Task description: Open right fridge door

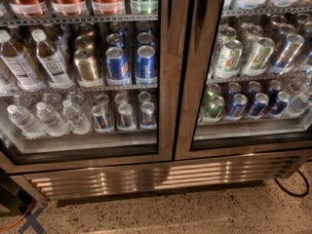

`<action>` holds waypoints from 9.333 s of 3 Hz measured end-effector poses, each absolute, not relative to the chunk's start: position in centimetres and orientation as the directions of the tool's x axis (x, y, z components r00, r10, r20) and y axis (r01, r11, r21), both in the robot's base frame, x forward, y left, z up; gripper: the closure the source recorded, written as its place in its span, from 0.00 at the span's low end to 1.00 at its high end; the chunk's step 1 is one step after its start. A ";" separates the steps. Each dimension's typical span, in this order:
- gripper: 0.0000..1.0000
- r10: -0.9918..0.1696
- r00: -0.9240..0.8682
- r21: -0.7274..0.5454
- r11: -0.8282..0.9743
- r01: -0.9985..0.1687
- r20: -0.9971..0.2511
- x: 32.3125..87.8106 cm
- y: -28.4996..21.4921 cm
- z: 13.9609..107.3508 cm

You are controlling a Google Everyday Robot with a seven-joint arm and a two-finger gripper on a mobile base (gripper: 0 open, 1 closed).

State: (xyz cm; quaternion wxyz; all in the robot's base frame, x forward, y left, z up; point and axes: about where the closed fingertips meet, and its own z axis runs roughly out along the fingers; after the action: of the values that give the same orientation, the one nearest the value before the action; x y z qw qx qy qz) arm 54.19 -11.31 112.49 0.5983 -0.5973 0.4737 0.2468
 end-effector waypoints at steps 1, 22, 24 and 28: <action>1.00 -0.283 0.427 -0.483 0.171 -0.858 -0.859 54.1 -11.2 112.5; 0.00 -0.007 0.194 -0.194 0.095 -0.976 -0.981 51.5 -9.2 103.3; 0.49 -0.007 0.194 -0.194 0.095 -0.976 -0.981 51.5 -9.2 103.3; 1.00 -0.007 0.194 -0.194 0.095 -0.976 -0.981 52.1 -9.4 103.4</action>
Offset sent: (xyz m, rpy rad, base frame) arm -0.3091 0.0483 0.0785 -0.5439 -0.0705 -0.8033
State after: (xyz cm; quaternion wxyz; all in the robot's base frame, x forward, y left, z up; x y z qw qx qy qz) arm 52.12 -9.36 103.43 0.5701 -0.5215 0.4715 0.4252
